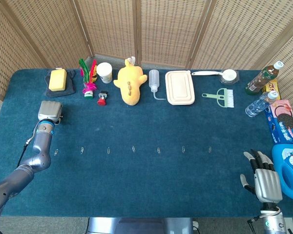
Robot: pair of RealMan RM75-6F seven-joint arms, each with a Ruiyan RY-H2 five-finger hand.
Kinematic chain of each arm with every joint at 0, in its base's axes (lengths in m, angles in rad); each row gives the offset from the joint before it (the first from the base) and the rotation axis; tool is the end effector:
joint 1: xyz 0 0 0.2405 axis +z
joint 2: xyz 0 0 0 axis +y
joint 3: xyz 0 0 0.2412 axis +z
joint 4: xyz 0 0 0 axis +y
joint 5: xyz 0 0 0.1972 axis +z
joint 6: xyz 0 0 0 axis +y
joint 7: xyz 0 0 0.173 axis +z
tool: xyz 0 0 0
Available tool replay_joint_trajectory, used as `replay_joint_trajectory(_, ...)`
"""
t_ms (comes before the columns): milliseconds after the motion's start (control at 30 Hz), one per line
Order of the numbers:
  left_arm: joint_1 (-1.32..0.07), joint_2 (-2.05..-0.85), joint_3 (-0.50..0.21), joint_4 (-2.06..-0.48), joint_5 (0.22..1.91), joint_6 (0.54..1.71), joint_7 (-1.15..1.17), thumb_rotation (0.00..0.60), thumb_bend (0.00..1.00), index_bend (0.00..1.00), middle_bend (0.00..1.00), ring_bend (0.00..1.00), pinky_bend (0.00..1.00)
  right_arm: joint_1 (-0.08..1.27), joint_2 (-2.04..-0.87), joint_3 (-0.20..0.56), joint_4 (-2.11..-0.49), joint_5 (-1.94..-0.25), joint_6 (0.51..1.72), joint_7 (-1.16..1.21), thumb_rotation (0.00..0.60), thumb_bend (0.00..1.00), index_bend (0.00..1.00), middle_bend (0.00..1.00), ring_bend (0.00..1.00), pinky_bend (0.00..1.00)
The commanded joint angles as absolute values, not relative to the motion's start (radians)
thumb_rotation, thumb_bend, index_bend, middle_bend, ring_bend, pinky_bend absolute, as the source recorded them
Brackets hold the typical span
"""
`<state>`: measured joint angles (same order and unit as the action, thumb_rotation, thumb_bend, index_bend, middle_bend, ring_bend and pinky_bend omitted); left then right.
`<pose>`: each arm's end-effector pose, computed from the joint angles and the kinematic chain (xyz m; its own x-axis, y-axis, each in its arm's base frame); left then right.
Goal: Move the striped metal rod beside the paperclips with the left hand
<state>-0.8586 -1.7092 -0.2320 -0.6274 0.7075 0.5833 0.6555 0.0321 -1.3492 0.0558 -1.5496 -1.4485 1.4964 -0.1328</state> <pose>-0.2811 0.4678 0.0405 0.7381 0.3549 0.5739 0.6041 0.0313 -0.7963 -0.2980 -0.1923 0.1043 0.3582 -0.0227 0.9334 -0.9291 0.0897 0.3587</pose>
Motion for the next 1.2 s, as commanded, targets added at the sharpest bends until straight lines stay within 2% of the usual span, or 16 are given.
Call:
replay_joint_trajectory(33,-0.858,-1.706,-0.231,-0.633,0.709,0.584,0.653,0.6,0.6,0.53,0.92,0.81,0.72,0.032,-1.349,0.056,-1.55,-1.449,1.496,-0.133,0.6,0.39,0.17,0.13,0.1,0.14)
replay_joint_trajectory(400,-0.855,-1.695,-0.216,-0.648,0.691,0.576,0.681,0.6,0.63,0.59,0.92,0.81,0.72,0.03,-1.346,0.057,-1.554,-1.454,1.501,-0.131,0.6,0.39,0.17,0.13,0.1,0.14)
replay_joint_trajectory(567,-0.858,-1.675,-0.231,-0.691,0.679,0.594,0.671,0.6,0.63,0.6,0.92,0.81,0.72,0.028,-1.345,0.055,-1.555,-1.457,1.504,-0.127,0.6,0.39,0.17,0.13,0.1,0.14)
replay_joint_trajectory(867,-0.807,-1.52,-0.257,-0.957,0.763,0.709,0.553,0.6,0.64,0.61,0.92,0.81,0.73,0.043,-1.353,0.06,-1.544,-1.465,1.487,-0.111,0.6,0.39,0.17,0.13,0.1,0.14)
replay_joint_trajectory(1067,-0.723,-1.36,-0.273,-1.238,0.86,0.826,0.415,0.6,0.64,0.61,0.92,0.81,0.73,0.066,-1.368,0.067,-1.529,-1.481,1.47,-0.094,0.6,0.39,0.17,0.13,0.1,0.14)
replay_joint_trajectory(1200,-0.667,-1.274,-0.267,-1.38,0.916,0.852,0.308,0.6,0.64,0.62,0.92,0.81,0.73,0.079,-1.38,0.067,-1.518,-1.489,1.458,-0.084,0.6,0.39,0.17,0.13,0.1,0.14)
